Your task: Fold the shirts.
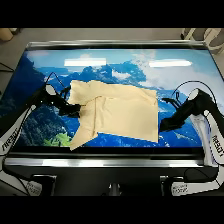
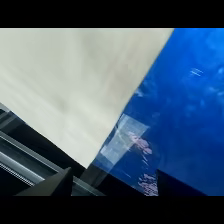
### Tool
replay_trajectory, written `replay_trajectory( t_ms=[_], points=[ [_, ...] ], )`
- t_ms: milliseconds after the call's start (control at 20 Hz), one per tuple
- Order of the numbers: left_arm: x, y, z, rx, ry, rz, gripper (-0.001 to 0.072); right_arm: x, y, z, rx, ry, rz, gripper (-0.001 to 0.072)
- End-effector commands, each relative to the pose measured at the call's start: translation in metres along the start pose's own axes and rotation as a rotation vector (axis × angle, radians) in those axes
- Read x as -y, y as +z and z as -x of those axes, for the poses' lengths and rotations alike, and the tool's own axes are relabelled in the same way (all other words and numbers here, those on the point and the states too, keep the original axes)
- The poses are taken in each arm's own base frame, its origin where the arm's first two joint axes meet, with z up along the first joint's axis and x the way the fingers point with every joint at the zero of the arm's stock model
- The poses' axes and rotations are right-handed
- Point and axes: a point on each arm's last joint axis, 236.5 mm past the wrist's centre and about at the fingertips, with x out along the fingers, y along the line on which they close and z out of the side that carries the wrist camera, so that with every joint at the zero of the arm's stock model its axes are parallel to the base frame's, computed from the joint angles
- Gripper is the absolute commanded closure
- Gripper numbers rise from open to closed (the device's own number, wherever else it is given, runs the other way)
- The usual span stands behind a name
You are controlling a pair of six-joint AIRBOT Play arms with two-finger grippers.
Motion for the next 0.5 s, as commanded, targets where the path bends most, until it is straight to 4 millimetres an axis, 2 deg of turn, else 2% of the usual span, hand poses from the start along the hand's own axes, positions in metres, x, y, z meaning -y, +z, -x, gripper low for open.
replay_trajectory(
  t_ms=[0,150,250,300,350,400,450],
  points=[
    [0.007,0.007,0.015,0.058,-0.005,-0.074,0.0681,-0.014,-0.01,-0.033,0.035,0.066,-0.067,0.0149],
    [0.018,0.009,0.037,0.114,-0.011,-0.103,0.0681,-0.038,0.01,-0.044,0.14,0.182,-0.1,0.0151],
    [0.025,0.011,0.053,0.156,-0.014,-0.119,0.0681,-0.04,0.014,-0.045,0.157,0.197,-0.117,0.0162],
    [0.028,0.012,0.061,0.18,-0.016,-0.128,0.0681,-0.039,0.019,-0.044,0.177,0.195,-0.139,0.0208],
    [0.032,0.012,0.07,0.201,-0.017,-0.151,0.0681,-0.041,0.027,-0.042,0.21,0.207,-0.157,0.0347],
    [0.036,0.012,0.078,0.222,-0.017,-0.173,0.0681,-0.045,0.036,-0.039,0.246,0.229,-0.166,0.036],
    [0.041,0.011,0.09,0.25,-0.017,-0.207,0.0682,-0.048,0.047,-0.035,0.296,0.245,-0.15,0.0526]
  ],
)
